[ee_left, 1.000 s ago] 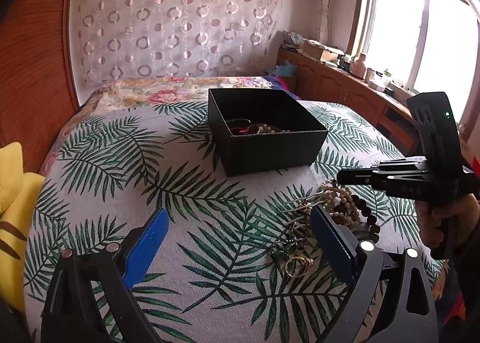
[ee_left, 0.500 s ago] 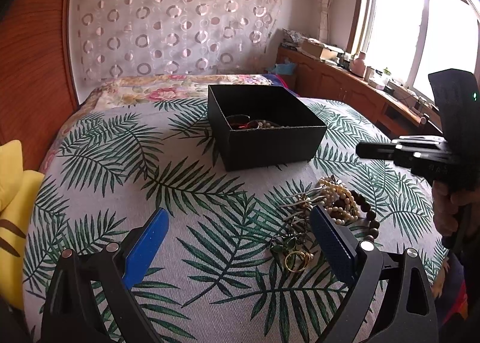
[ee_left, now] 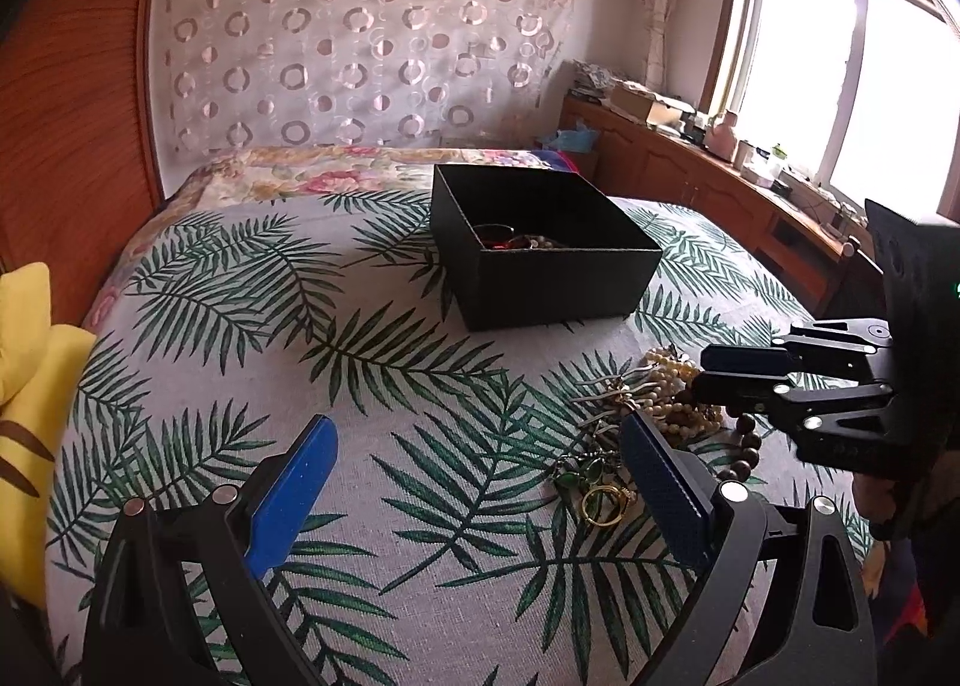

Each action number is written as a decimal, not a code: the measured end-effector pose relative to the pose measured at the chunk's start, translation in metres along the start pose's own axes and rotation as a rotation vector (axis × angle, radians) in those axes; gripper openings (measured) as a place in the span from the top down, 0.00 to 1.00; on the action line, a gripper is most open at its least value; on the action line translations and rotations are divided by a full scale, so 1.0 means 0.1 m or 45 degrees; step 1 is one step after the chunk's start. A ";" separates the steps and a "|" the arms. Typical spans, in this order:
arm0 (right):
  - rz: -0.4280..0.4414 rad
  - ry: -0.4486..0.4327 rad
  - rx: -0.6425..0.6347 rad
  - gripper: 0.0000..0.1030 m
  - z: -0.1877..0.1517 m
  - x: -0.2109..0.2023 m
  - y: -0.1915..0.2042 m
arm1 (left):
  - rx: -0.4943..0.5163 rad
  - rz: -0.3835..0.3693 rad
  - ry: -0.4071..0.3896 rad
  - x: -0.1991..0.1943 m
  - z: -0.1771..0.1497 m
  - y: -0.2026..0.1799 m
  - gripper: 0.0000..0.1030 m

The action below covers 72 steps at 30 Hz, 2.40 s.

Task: Organize jewelry
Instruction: 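Lift the pearl strand up from the pile with the right tool, then grasp and lift the brown bead bracelet with the left tool while the right carries pearls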

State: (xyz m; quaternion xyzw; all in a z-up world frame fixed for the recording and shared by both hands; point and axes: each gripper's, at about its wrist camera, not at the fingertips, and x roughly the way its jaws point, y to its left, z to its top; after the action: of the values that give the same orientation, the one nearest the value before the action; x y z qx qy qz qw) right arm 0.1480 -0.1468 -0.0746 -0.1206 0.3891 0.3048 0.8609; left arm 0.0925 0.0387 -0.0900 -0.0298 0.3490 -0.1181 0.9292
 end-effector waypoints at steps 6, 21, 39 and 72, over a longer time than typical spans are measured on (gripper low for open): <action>-0.050 0.007 -0.113 0.95 0.02 0.00 0.11 | -0.003 -0.001 0.001 0.00 0.00 0.01 0.11; -0.031 -0.207 -0.056 0.95 0.36 -0.54 -0.03 | 0.001 -0.009 0.010 0.02 -0.01 -0.04 0.11; -0.117 -0.440 -0.044 0.95 0.81 -1.22 -0.19 | -0.005 -0.012 0.013 0.03 -0.01 -0.04 0.11; -0.186 -0.431 0.006 0.95 0.63 -1.37 -0.43 | 0.223 -0.217 0.255 0.52 0.01 -0.95 0.77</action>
State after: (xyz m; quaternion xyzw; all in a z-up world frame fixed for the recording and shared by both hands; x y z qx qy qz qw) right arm 0.1420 -0.2111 0.0676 -0.0935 0.2295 0.2566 0.9342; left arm 0.1121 -0.0655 -0.1097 0.0337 0.4245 -0.2288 0.8754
